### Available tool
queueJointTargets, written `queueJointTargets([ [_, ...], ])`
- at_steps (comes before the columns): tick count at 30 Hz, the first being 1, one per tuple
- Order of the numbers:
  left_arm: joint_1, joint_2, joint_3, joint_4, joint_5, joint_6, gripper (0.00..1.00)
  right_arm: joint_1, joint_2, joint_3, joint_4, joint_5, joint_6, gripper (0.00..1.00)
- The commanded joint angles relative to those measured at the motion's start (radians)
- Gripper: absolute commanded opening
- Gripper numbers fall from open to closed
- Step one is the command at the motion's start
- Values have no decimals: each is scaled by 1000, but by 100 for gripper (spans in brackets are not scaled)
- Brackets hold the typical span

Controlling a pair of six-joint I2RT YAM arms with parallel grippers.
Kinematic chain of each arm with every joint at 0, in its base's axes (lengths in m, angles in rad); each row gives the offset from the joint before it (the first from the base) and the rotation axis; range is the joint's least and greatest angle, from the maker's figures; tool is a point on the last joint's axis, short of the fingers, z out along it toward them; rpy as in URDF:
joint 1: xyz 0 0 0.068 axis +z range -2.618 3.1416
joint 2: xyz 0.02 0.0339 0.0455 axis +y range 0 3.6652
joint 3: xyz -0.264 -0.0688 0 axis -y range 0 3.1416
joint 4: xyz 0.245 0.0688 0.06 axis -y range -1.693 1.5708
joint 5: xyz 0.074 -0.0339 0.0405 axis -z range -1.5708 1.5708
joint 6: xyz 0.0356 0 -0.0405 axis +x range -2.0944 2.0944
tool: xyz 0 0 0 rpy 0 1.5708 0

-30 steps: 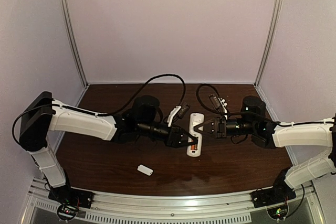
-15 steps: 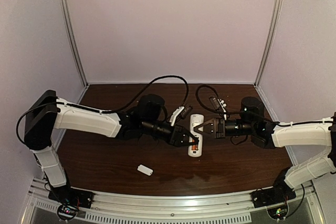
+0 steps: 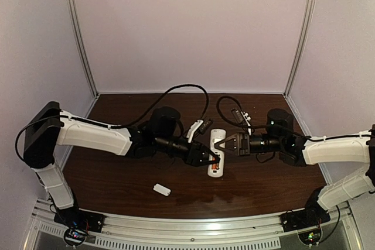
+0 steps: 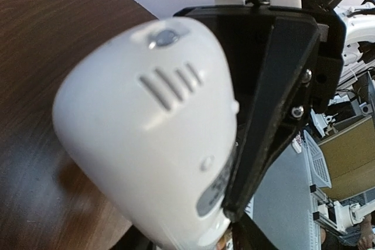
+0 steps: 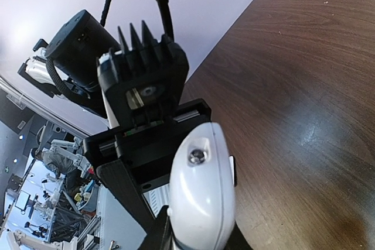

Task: Load the batteries into the remote control
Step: Adjust the battery in the battery compartment.

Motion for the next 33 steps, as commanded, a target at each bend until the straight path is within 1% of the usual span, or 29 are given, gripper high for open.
queueJointTargets([
  [1, 19, -57, -52, 69, -43, 56, 53, 15, -26, 50, -58, 36, 2, 0],
  [5, 24, -75, -72, 95, 4, 61, 72, 13, -11, 64, -153, 86, 7, 0],
  [7, 23, -73, -82, 105, 11, 48, 76, 9, 3, 77, -213, 113, 34, 0],
  [10, 23, -67, -103, 139, 25, 15, 75, 3, 34, 93, -265, 139, 82, 0],
  [15, 23, -40, -102, 118, 11, -13, 72, -7, 54, 78, -257, 155, 165, 0],
  [20, 23, -3, -88, 84, 1, -35, 72, -27, 69, 52, -206, 135, 263, 0],
  [28, 24, 41, -66, 65, -5, -76, 72, -39, 72, 19, -134, 115, 355, 0],
  [33, 22, 59, -53, 93, 14, -98, 68, -38, 73, 11, -115, 109, 360, 0],
])
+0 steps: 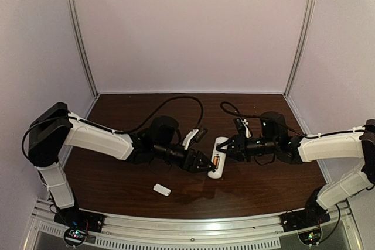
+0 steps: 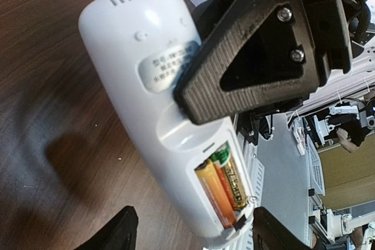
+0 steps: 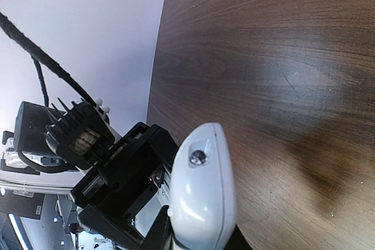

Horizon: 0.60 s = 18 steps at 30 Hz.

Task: Load the batteries into the remote control
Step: Adjust the battery in the battery compartment.

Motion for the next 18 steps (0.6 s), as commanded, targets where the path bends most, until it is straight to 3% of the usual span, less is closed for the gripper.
queueJointTargets([
  [1, 3, 27, 39, 51, 18, -35, 68, -5, 4, -12, 60, -11, 25, 0],
  [9, -10, 56, 76, 51, 28, -41, 67, -5, -9, -6, 41, -2, -3, 0],
  [14, -12, 65, 76, 10, 12, -27, 61, -5, -18, -4, 41, -3, -9, 0],
  [18, -12, 63, 53, 7, 5, -22, 49, -6, -31, -3, 54, -5, -8, 0],
])
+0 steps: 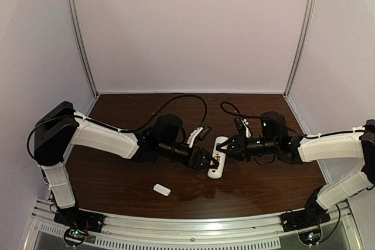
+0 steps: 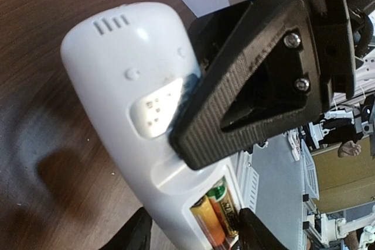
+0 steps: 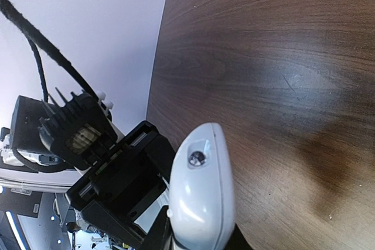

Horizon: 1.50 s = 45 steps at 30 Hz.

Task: Load the batteries into the remote control
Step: Adjust the battery in the battery compartment, then pass from the right arm to the left

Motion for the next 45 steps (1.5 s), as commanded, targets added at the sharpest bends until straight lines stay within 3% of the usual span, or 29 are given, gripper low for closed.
queueJointTargets([
  [1, -6, 11, -12, -6, -7, 15, 47, -7, -33, 1, 43, -4, -3, 0],
  [5, -6, 6, -22, -28, -17, 35, 45, -17, -39, 0, 54, -9, -6, 0],
  [11, 43, -80, -53, -38, -53, 69, 66, -34, -37, -2, 28, 1, -61, 0],
  [16, 63, -215, -11, -314, -177, 289, 80, -75, -33, -36, -7, 17, -144, 0],
  [20, 64, -304, -52, -526, -273, 432, 83, -106, -45, -59, -23, 17, -198, 0],
  [23, 62, -350, -100, -619, -393, 374, 78, -116, -54, -60, -49, 22, -234, 0],
  [27, 36, -420, -209, -632, -419, 286, 70, -120, -46, -59, -53, 8, -268, 0],
  [30, -23, -408, -206, -706, -459, 326, 62, -122, -20, -51, -68, -17, -299, 0],
  [33, -84, -359, -164, -796, -527, 398, 63, -122, 4, -58, -36, -41, -317, 0],
  [39, -92, -360, -174, -735, -535, 475, 66, -122, 37, -89, 48, -39, -283, 0],
  [45, -106, -273, -125, -806, -549, 504, 49, -120, 75, -118, 113, -9, -234, 0],
])
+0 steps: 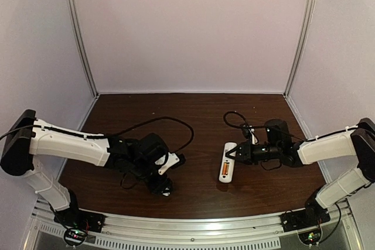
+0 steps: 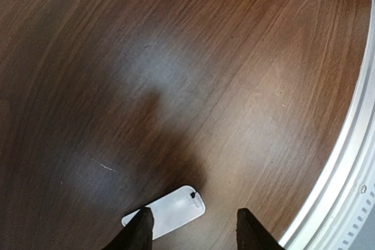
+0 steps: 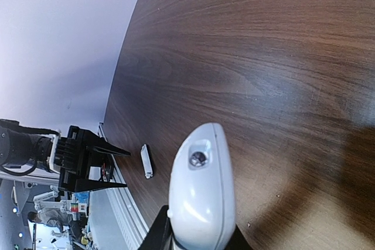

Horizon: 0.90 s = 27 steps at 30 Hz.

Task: Load the batteries into the remote control
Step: Pass from the right arm to the left

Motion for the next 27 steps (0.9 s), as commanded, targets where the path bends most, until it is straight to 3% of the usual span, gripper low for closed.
queueJointTargets([
  [1, -14, 74, 52, -45, -22, 48, 45, -3, 37, -23, 108, 16, 44, 0],
  [6, -28, 118, 69, -58, -14, 40, 37, -2, 66, -38, 174, 14, 76, 0],
  [12, -32, 133, 89, -73, -65, 30, 36, 17, 127, -31, 270, 18, 119, 2],
  [15, -32, 102, 100, -9, -70, 4, 52, 33, 183, -37, 379, 38, 191, 3],
  [19, -32, 23, 37, 259, -41, -147, 74, 60, 275, -51, 560, 88, 314, 5],
  [21, -32, 1, 4, 404, -31, -216, 95, 82, 328, -54, 673, 105, 374, 6],
  [23, -32, 21, 17, 488, -60, -259, 97, 102, 361, -54, 733, 124, 417, 7],
  [27, -34, 163, 121, 486, -71, -312, 97, 136, 382, -46, 754, 175, 441, 8],
])
